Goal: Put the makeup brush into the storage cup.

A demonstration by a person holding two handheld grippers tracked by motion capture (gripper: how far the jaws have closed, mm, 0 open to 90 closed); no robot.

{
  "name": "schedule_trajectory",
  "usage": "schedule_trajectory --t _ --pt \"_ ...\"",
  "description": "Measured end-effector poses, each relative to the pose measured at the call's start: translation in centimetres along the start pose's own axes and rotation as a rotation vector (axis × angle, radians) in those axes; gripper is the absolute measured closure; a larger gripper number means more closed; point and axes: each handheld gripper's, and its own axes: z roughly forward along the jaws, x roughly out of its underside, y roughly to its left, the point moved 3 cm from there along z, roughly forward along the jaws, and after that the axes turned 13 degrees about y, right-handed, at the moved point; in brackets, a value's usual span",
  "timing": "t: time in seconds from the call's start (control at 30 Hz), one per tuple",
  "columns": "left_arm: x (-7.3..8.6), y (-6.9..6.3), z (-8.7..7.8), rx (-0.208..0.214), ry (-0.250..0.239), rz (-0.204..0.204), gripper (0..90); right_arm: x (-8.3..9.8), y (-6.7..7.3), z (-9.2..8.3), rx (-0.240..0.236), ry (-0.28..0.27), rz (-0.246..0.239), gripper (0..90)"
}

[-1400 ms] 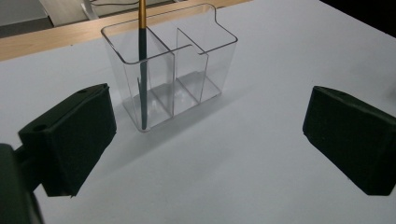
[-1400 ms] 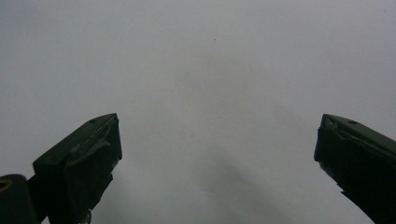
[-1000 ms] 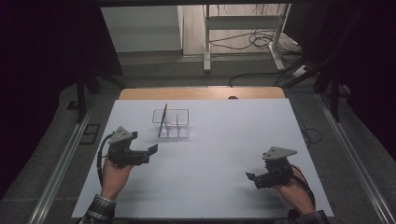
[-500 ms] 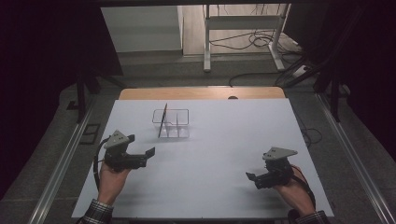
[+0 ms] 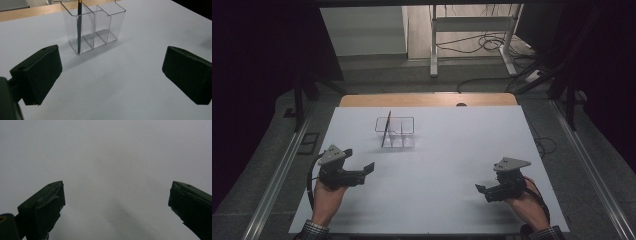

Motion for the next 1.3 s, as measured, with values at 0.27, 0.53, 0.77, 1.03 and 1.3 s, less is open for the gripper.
schedule_trajectory --t 0.27,0.53,0.77,1.03,1.3 --pt "0.7 0.0 -0.6 -0.001 -0.003 -0.007 3.0 0.0 0.0 0.0 0.001 0.000 0.000 0.8" --pt "1.5 0.2 -1.4 -0.003 -0.008 -0.020 3.0 0.0 0.0 0.0 0.002 -0.001 0.003 0.8" --pt "2.3 0.6 -2.1 -0.017 -0.012 -0.033 3.0 0.0 0.0 0.0 0.003 0.000 0.003 0.9" --pt "2.9 1.0 -2.7 -0.025 -0.017 -0.043 3.0 0.0 0.0 0.0 0.005 0.002 0.001 0.8" --pt "3.5 1.0 -3.2 -0.034 -0.014 -0.046 3.0 0.0 0.0 0.0 0.006 0.003 0.001 0.9"
